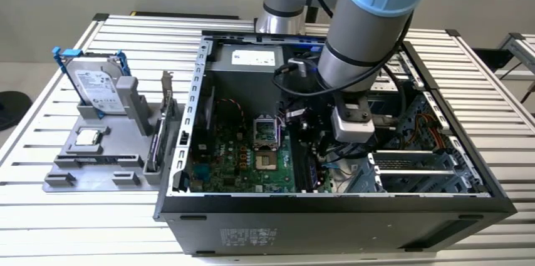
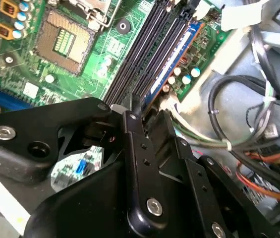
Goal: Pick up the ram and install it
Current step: 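Insert the ram into the slot, then press down the ram until it locks into place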
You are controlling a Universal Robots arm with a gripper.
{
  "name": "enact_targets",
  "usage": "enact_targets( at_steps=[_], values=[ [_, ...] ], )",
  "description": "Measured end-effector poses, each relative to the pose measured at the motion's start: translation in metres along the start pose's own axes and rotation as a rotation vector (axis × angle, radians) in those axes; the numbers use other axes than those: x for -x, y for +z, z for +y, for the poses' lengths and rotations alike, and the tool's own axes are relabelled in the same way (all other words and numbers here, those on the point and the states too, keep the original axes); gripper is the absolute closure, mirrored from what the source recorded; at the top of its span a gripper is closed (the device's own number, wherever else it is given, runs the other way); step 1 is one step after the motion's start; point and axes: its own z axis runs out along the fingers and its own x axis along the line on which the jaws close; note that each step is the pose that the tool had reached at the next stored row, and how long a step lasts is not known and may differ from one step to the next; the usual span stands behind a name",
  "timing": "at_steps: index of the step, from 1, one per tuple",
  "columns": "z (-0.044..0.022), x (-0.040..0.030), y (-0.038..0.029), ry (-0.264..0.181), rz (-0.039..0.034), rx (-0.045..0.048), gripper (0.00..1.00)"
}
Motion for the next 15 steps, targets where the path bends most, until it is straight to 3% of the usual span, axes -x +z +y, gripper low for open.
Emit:
enact_targets(
  at_steps=[2, 4, 5, 15],
  values=[
    [0.0001, 0.0002, -0.0072, 0.000, 0.0000, -0.0001, 0.00],
    [0.0001, 0.0003, -0.0101, 0.000, 0.0001, 0.0001, 0.00],
    [0.0001, 0.0003, -0.0100, 0.000, 0.0001, -0.0001, 1.00],
    [0.0003, 0.0003, -0.0101, 0.000, 0.0001, 0.0000, 1.00]
  ],
)
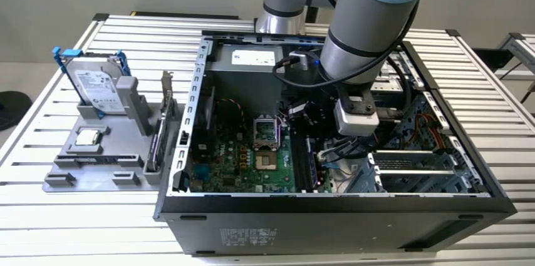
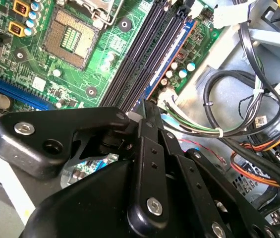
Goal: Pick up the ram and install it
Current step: 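Press down the ram until it locks into place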
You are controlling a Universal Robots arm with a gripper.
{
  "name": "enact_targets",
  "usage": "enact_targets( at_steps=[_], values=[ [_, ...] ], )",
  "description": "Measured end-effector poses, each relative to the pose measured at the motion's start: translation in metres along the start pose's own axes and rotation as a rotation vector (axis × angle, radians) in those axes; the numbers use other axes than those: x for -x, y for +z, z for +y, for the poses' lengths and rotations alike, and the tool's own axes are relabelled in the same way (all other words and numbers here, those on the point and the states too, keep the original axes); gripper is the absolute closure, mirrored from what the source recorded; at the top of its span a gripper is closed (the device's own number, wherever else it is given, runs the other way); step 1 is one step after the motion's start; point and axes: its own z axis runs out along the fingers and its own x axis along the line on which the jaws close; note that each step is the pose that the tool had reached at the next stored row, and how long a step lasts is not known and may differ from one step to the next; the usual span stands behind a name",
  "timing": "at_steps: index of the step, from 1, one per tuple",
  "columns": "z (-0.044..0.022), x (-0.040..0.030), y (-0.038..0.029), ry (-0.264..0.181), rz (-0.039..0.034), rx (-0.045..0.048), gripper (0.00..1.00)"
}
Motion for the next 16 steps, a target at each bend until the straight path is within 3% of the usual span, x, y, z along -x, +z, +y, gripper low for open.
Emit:
enact_targets(
  at_steps=[16],
  values=[
    [0.0006, 0.0000, 0.0000, -0.013, 0.0002, 0.0004, 1.00]
  ],
)
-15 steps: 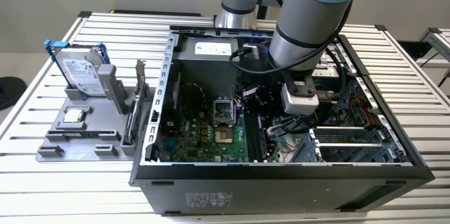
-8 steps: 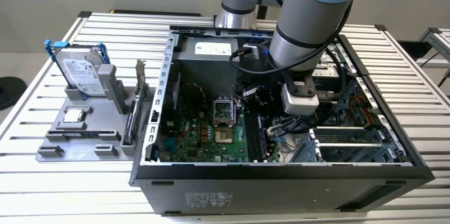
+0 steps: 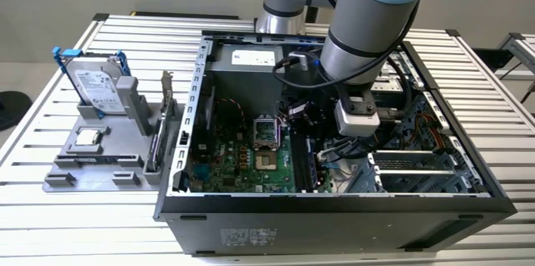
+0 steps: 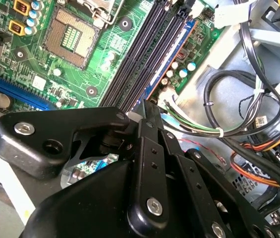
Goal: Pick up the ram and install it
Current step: 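Press down the ram until it locks into place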
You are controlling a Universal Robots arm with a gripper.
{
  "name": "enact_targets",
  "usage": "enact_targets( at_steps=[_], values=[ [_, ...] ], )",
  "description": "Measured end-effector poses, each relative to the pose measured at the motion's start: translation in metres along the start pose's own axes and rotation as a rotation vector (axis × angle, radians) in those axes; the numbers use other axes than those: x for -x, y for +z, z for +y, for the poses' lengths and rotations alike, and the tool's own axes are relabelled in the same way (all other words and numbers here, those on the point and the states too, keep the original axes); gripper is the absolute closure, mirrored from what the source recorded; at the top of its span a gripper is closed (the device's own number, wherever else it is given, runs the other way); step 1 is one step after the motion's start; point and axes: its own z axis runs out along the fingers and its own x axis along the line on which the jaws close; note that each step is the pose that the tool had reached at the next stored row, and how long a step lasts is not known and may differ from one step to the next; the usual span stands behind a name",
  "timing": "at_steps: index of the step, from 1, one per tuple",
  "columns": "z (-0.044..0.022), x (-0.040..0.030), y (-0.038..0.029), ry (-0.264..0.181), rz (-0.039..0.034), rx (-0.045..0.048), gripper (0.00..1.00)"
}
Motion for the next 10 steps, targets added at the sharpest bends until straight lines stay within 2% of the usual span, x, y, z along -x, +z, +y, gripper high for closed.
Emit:
enact_targets(
  at_steps=[10],
  values=[
    [0.0000, 0.0001, 0.0000, -0.079, 0.0012, 0.0021, 1.00]
  ],
)
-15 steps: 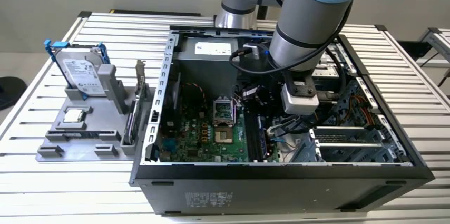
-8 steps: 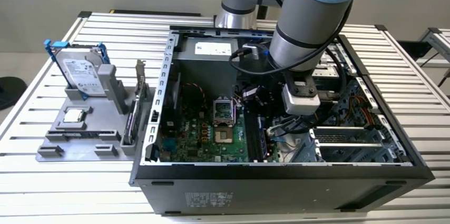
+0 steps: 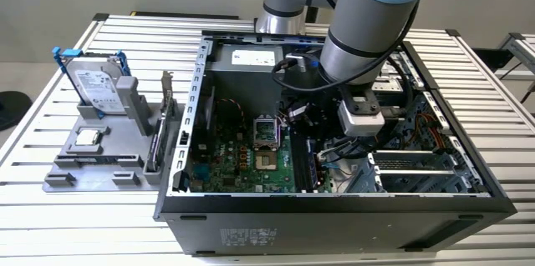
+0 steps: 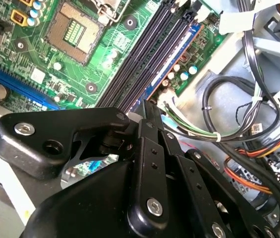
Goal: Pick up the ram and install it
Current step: 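Press down the ram until it locks into place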
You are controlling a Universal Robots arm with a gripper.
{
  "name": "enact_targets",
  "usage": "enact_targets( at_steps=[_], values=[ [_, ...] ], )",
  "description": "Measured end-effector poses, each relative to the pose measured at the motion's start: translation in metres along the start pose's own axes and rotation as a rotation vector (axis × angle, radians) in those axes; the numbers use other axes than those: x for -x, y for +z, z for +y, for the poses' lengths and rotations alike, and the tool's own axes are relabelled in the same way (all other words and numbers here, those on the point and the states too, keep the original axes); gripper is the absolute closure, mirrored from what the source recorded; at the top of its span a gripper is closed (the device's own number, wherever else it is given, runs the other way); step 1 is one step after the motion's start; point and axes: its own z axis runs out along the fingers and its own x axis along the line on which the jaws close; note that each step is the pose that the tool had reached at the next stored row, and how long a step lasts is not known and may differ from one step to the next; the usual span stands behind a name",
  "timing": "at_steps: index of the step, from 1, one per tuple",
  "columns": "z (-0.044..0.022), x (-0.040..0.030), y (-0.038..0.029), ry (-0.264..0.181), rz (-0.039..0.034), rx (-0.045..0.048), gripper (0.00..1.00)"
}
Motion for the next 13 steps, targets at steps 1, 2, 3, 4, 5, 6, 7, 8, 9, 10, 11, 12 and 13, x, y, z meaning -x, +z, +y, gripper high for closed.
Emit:
enact_targets(
  at_steps=[1, 2, 3, 4, 5, 6, 7, 8, 9, 10, 11, 12, 13],
  values=[
    [0.0000, 0.0000, 0.0000, -0.010, 0.0002, 0.0003, 1.00],
    [0.0000, 0.0000, 0.0000, -0.019, 0.0003, 0.0005, 1.00],
    [0.0000, 0.0000, 0.0000, -0.027, 0.0004, 0.0007, 1.00],
    [0.0000, 0.0000, 0.0000, -0.034, 0.0005, 0.0009, 1.00],
    [0.0000, 0.0000, 0.0001, -0.042, 0.0007, 0.0010, 1.00],
    [-0.0001, 0.0000, 0.0000, -0.050, 0.0008, 0.0013, 1.00],
    [-0.0002, 0.0000, 0.0001, -0.057, 0.0009, 0.0015, 1.00],
    [-0.0002, 0.0000, 0.0001, -0.066, 0.0010, 0.0017, 1.00],
    [-0.0004, 0.0000, 0.0000, -0.073, 0.0011, 0.0019, 1.00],
    [-0.0006, 0.0000, 0.0001, -0.080, 0.0013, 0.0020, 1.00],
    [-0.0009, -0.0001, 0.0000, -0.089, 0.0013, 0.0024, 1.00],
    [-0.0011, -0.0001, 0.0000, -0.097, 0.0015, 0.0026, 1.00],
    [-0.0014, -0.0001, 0.0000, -0.106, 0.0016, 0.0029, 1.00]
  ],
)
